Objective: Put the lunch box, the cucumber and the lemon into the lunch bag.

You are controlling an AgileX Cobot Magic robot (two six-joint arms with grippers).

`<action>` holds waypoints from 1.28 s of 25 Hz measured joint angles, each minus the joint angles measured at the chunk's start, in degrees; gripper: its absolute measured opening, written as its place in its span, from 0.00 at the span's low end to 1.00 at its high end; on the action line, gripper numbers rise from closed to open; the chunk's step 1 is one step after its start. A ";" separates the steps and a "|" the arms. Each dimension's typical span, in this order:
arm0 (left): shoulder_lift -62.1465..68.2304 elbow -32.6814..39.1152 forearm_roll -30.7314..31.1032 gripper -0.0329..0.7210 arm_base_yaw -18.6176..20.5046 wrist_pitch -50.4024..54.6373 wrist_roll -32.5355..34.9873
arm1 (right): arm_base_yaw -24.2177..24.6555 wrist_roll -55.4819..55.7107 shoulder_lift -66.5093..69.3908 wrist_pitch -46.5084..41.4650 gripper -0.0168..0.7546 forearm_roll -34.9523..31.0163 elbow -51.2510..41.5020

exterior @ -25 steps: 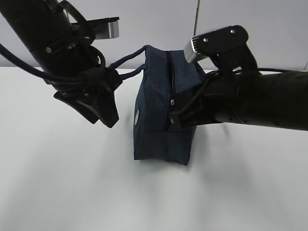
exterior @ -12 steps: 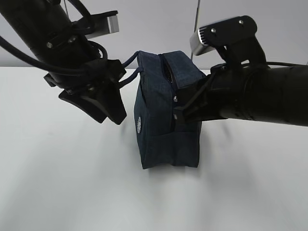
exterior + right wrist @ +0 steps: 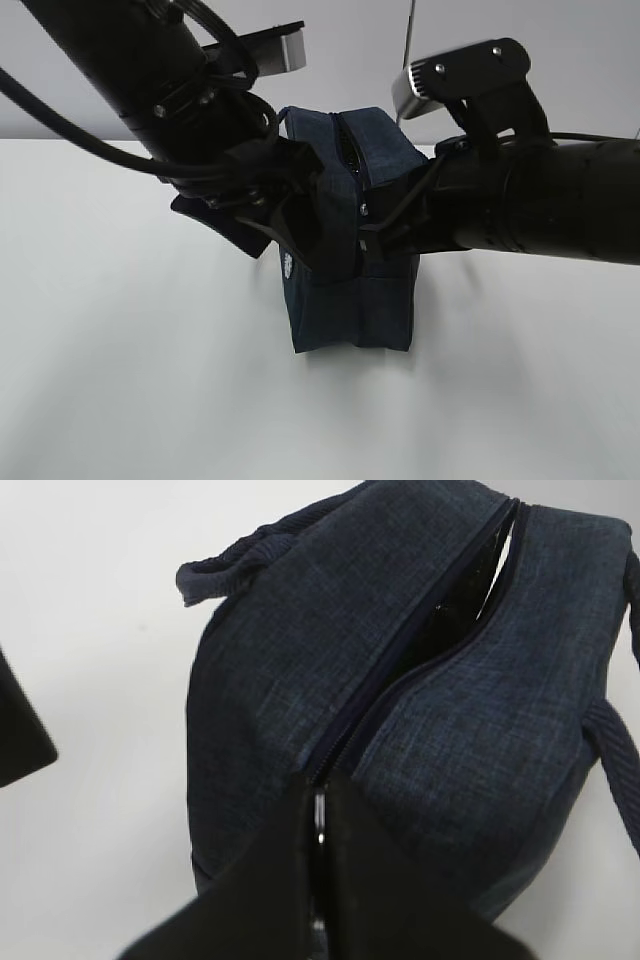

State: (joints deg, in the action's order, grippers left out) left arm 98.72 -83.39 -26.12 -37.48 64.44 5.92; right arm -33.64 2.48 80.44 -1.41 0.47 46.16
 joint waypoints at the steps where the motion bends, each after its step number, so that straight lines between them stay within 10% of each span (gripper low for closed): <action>1: 0.12 0.00 0.70 0.66 -0.24 -1.29 0.00 | 0.00 0.00 0.00 0.00 0.02 0.00 0.00; 11: 5.92 0.00 3.11 0.64 -0.37 -9.99 0.09 | 0.00 0.00 0.00 0.00 0.02 0.00 0.00; 21: 8.11 0.00 4.85 0.09 -0.59 -14.59 0.26 | 0.00 0.00 0.32 -0.15 0.02 0.00 0.00; 32: 8.44 0.00 6.69 0.04 -0.59 -15.44 0.39 | 0.00 0.11 0.12 -3.98 0.02 -0.47 0.00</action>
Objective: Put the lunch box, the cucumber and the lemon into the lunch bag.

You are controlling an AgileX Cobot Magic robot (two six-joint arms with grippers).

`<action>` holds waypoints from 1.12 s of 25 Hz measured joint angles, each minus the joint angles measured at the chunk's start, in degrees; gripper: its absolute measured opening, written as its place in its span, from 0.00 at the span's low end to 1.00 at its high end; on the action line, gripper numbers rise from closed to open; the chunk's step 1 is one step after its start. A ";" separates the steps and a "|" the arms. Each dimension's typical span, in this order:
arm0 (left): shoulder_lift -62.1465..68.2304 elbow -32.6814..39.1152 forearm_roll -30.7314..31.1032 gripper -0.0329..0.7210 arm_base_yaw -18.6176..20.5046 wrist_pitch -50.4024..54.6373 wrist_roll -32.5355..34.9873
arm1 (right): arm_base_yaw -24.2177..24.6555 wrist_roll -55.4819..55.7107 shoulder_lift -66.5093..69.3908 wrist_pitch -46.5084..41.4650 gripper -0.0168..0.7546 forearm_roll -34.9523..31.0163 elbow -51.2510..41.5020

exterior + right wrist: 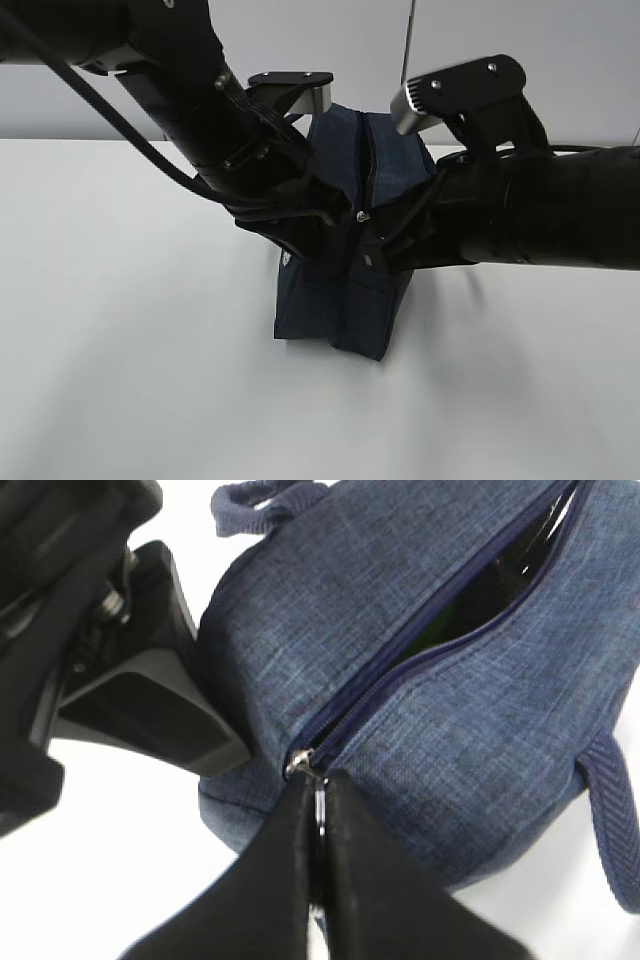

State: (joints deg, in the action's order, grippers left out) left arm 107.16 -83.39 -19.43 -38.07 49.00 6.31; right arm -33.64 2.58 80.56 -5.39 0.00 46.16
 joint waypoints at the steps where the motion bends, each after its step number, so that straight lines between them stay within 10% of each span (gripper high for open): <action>1: 0.07 0.00 0.14 0.04 0.00 -0.04 0.09 | 0.00 0.00 -0.35 -0.39 0.02 0.00 0.00; 28: 0.21 0.00 1.49 0.04 -0.12 -0.49 0.09 | 4.47 -0.22 1.86 13.17 0.02 -2.29 0.34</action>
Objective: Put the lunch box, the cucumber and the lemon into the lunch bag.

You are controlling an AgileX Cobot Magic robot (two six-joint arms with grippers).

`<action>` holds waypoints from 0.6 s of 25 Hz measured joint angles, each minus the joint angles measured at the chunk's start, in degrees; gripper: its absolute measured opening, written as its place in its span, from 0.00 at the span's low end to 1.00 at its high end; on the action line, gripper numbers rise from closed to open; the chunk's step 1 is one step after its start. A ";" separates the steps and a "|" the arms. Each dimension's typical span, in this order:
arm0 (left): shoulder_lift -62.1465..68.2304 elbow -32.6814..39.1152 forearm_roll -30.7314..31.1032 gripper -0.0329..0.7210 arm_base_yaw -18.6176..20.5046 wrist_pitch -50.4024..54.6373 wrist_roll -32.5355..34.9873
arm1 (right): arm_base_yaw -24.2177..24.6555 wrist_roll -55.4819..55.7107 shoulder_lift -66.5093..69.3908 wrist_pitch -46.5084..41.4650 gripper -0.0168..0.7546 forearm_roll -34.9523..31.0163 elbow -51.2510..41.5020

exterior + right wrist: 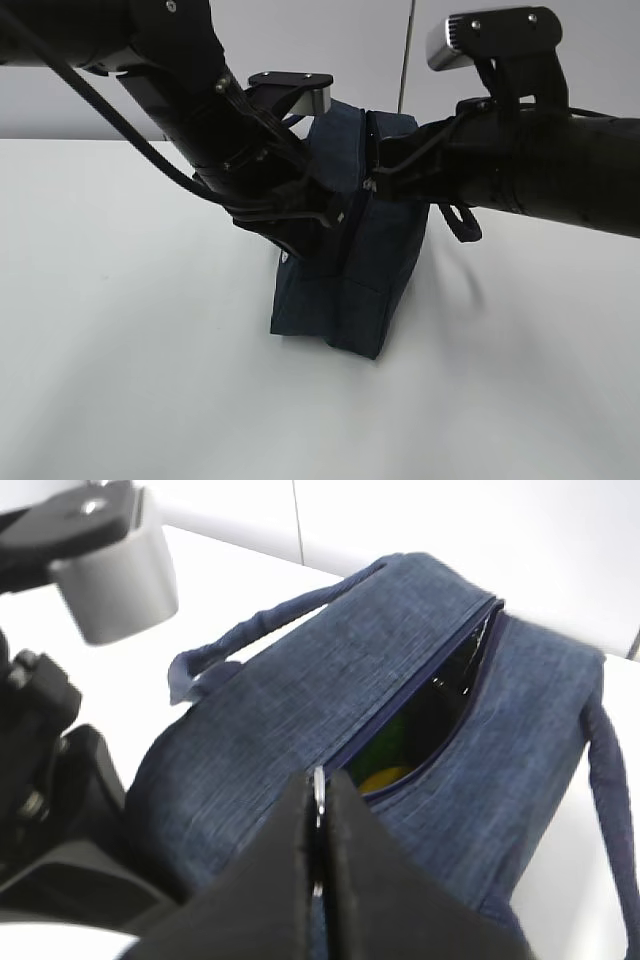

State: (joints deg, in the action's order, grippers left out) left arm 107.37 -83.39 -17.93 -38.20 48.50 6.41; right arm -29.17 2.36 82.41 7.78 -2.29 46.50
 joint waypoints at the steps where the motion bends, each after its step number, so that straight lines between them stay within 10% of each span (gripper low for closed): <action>1: 0.00 0.00 0.00 0.04 0.00 0.00 0.00 | 0.11 0.00 0.02 0.13 0.02 -0.50 0.24; 15: 0.00 0.00 0.13 0.04 0.00 -0.09 0.17 | 0.58 -0.03 7.45 1.17 0.02 -4.51 8.83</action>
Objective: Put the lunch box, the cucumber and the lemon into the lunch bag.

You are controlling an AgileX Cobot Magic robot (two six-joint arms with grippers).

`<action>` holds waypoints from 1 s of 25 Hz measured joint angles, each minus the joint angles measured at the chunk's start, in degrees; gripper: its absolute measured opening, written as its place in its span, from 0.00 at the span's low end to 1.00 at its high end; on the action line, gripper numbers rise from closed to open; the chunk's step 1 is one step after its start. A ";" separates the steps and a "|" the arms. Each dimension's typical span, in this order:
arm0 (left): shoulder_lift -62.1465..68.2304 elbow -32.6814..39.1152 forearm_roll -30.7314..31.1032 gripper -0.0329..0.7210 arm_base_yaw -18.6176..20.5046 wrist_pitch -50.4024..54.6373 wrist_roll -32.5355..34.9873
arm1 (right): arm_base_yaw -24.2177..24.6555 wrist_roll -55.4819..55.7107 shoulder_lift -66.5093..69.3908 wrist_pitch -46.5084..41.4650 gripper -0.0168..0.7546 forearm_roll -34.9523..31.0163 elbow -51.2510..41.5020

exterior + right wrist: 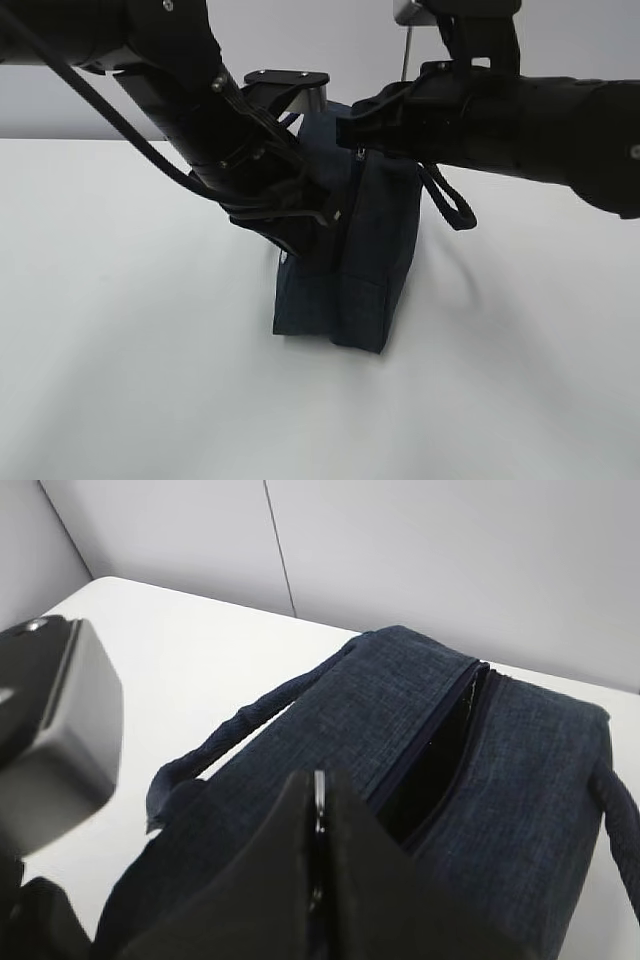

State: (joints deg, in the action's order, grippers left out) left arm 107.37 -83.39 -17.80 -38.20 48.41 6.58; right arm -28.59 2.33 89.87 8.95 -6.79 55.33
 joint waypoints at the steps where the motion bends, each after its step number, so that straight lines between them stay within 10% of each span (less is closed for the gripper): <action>1: 0.00 0.00 0.03 0.04 0.00 0.00 0.00 | 0.13 0.00 0.53 0.08 0.02 -0.02 0.53; 25: 0.00 0.00 1.75 0.04 0.00 -1.18 0.22 | 3.64 0.00 6.35 3.69 0.02 -10.33 5.72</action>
State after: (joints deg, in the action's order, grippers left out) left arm 107.37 -83.39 -16.05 -38.20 47.23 6.80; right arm -24.94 2.33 96.22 12.64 -17.12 61.05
